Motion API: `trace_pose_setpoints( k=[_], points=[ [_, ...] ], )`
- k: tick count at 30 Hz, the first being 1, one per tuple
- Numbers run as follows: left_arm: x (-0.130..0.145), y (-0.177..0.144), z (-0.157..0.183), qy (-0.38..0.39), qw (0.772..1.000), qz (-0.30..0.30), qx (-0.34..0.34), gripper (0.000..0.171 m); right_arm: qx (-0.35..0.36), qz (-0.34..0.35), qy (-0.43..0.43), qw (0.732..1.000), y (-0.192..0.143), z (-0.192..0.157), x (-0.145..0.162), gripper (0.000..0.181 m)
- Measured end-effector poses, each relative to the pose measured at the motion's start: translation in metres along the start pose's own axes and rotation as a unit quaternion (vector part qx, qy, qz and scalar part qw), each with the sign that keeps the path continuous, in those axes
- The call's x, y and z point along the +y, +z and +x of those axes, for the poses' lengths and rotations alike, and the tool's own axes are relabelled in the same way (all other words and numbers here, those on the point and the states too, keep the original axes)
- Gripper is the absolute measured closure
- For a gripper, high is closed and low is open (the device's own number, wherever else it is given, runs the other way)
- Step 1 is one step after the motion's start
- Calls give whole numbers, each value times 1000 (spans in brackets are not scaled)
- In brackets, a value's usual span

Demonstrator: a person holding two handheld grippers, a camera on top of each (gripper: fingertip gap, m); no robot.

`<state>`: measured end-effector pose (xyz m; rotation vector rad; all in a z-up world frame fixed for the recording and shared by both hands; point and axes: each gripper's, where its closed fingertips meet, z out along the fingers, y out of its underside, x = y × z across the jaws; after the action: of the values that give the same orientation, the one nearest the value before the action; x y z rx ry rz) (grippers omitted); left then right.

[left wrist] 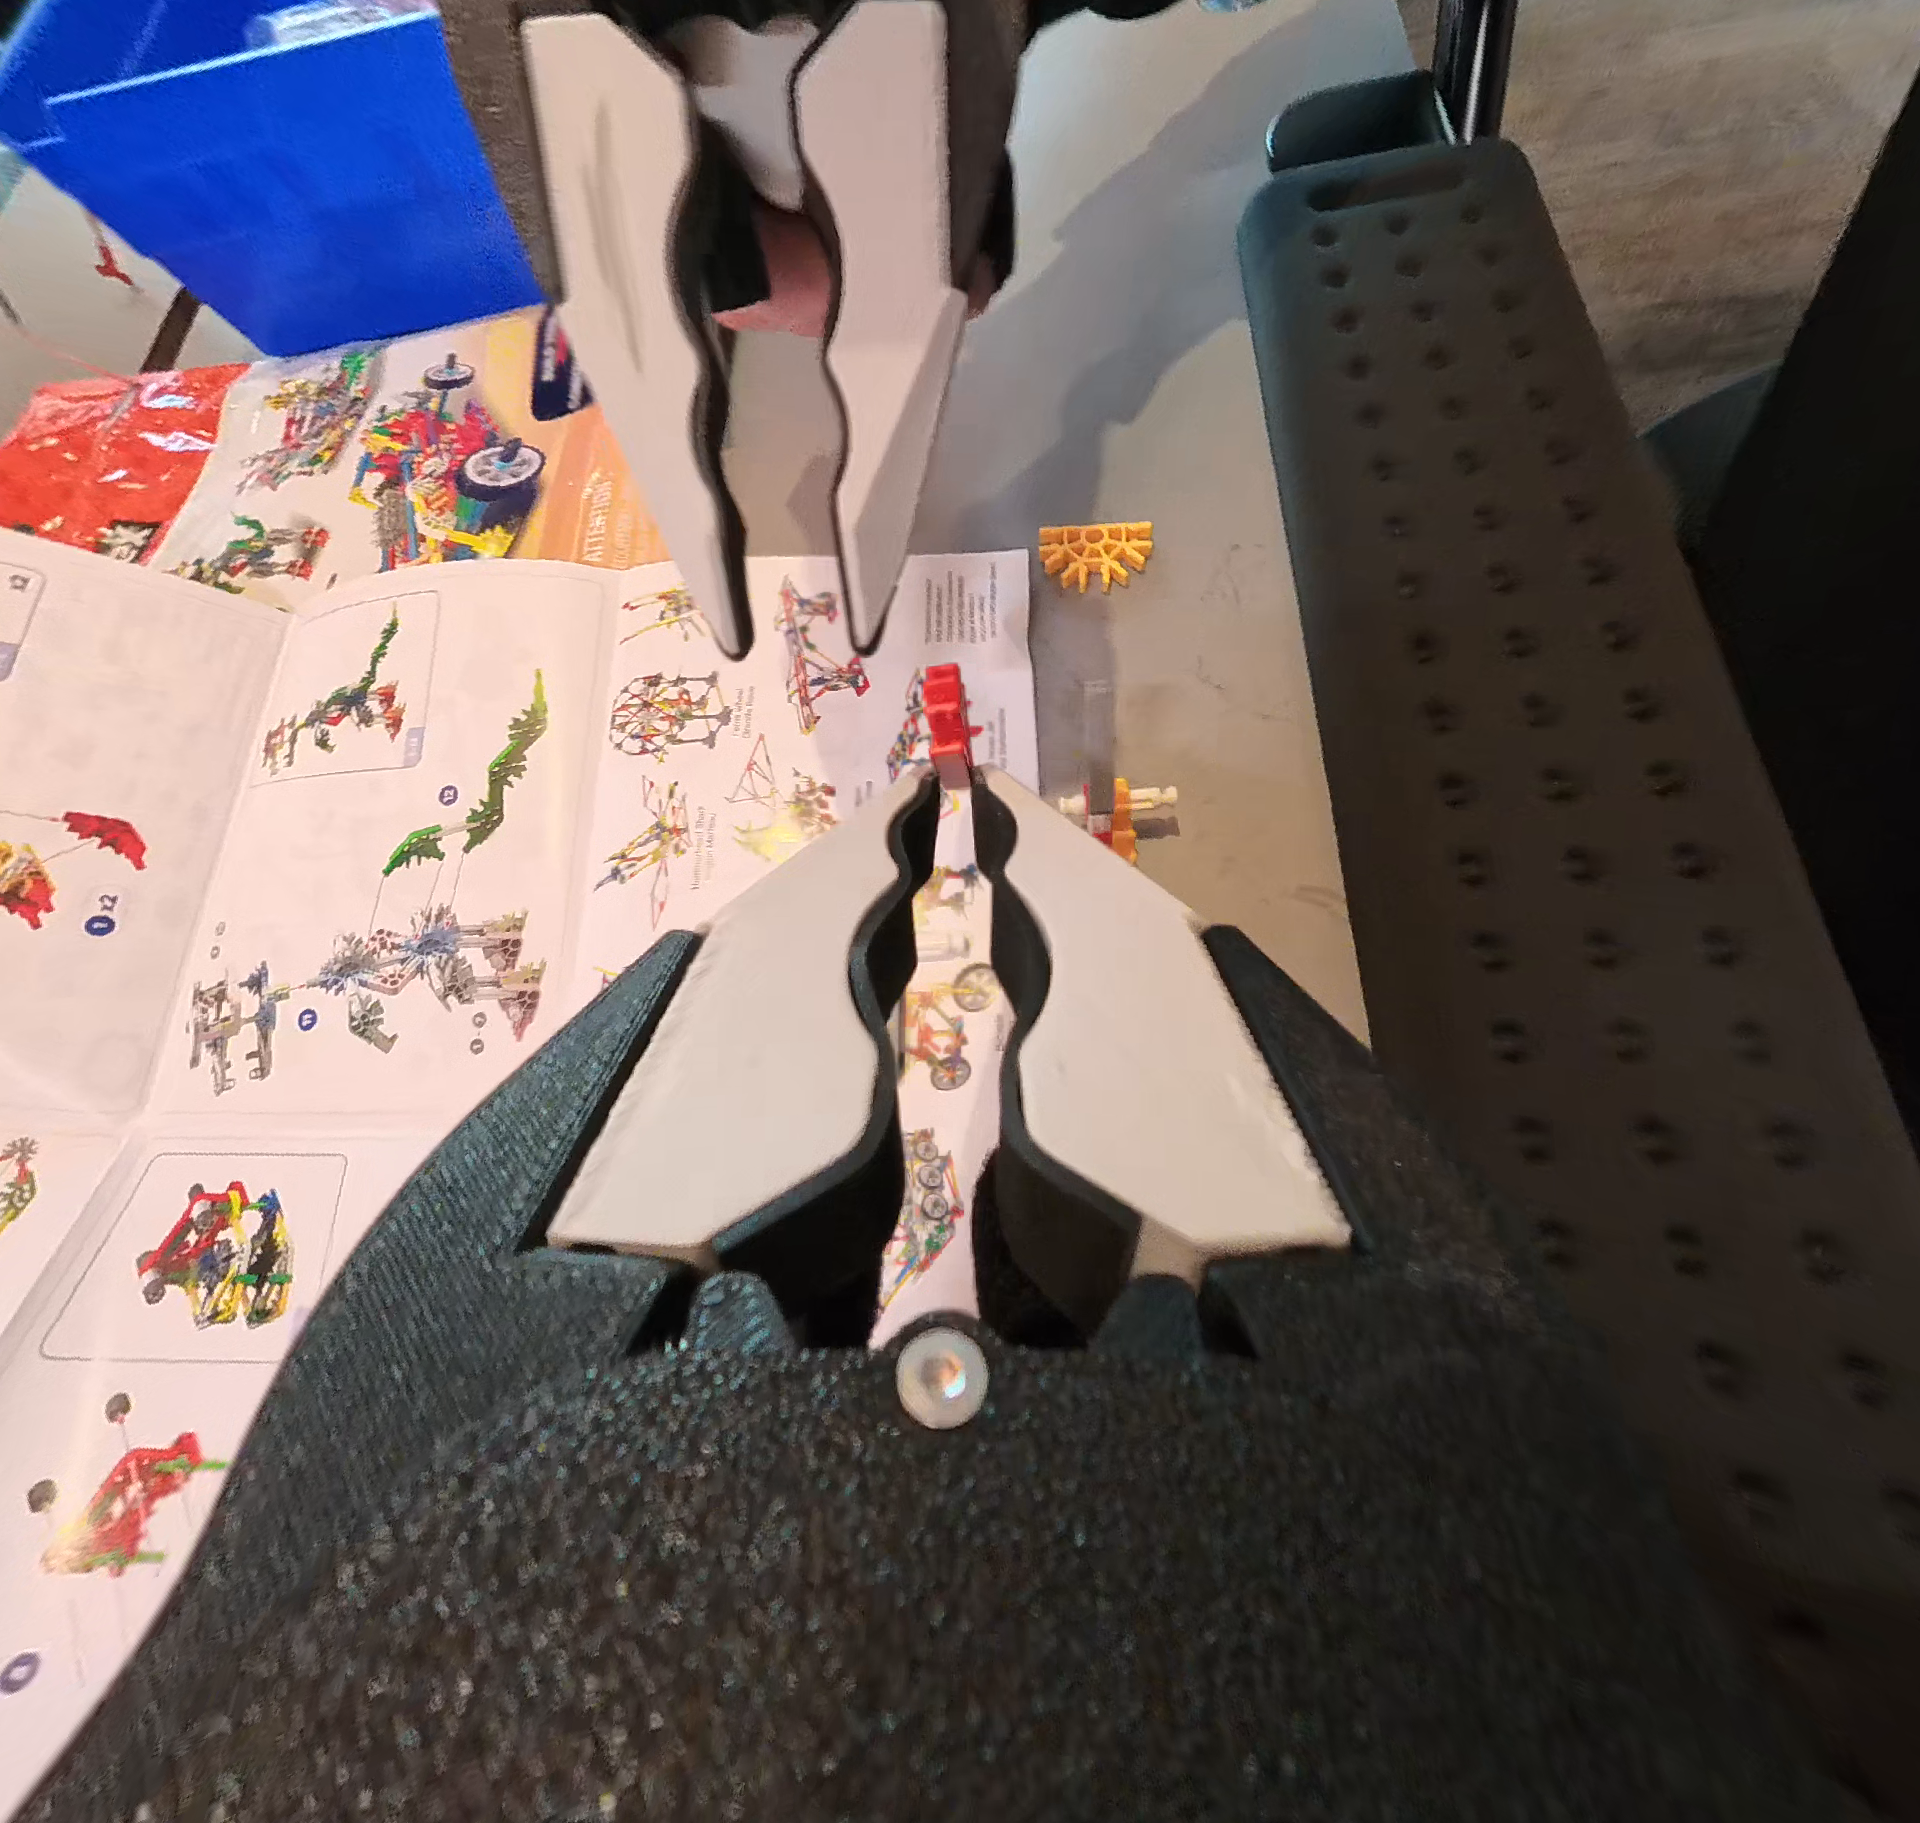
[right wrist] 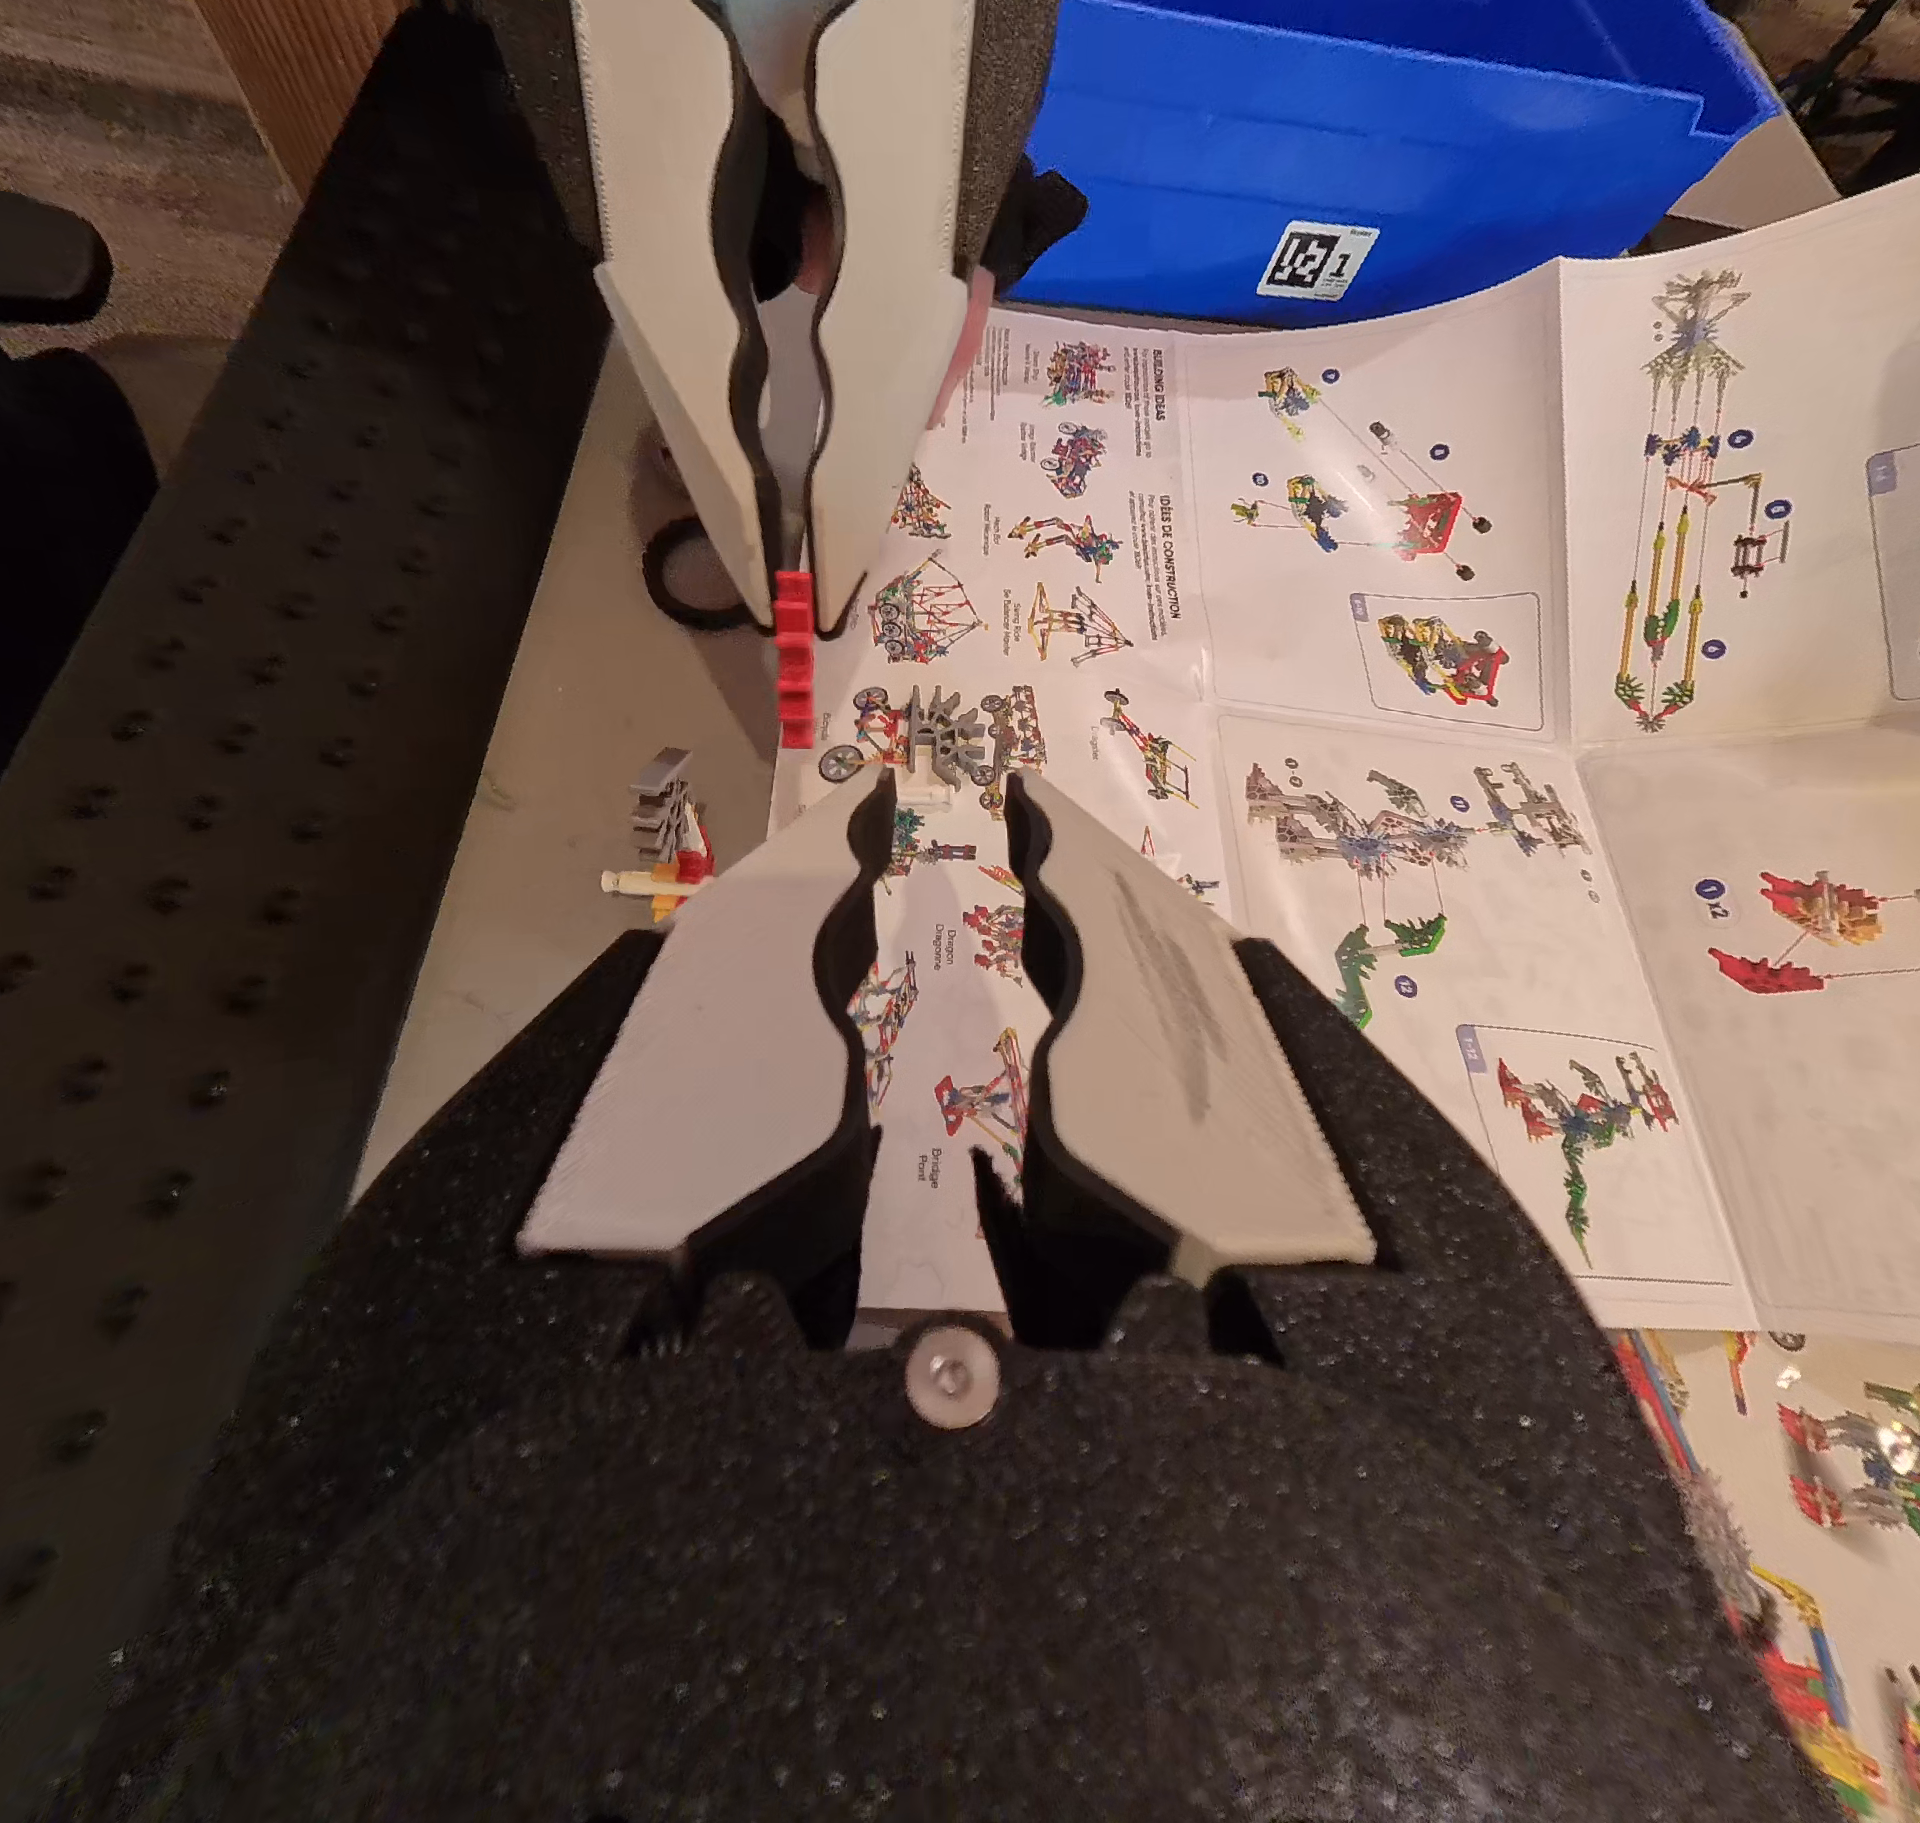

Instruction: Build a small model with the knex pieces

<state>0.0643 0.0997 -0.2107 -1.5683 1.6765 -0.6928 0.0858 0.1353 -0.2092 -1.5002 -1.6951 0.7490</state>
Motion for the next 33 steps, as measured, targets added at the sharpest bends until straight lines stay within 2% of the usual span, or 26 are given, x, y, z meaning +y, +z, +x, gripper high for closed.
trace_pose_setpoints(
  k=[6,10,14,18,23,24,28,33],
  points=[
    [-6,-6,-16,-49,998,37,-16,166,-17,29,25,999,-4,-2,-9,161],
    [-9,-6,-19,-53,997,48,-23,166,-37,54,40,997,-7,-7,-18,159],
    [-15,-4,-15,-55,996,64,-18,166,-37,46,29,998,1,-14,-17,160],
    [-18,-2,-12,-55,996,71,-18,166,-41,49,21,998,5,-19,-20,175],
    [-17,-4,-11,-56,996,61,-13,163,-39,54,16,998,4,-19,-22,176],
    [-16,-6,-14,-49,997,56,-23,155,-37,57,16,998,3,-18,-22,176],
    [-15,-30,-39,-15,995,36,-90,145,-25,53,17,998,0,-12,-21,176],
    [2,-99,-99,-6,973,10,-230,147,-14,32,15,999,3,-7,-10,176]
  ],
)
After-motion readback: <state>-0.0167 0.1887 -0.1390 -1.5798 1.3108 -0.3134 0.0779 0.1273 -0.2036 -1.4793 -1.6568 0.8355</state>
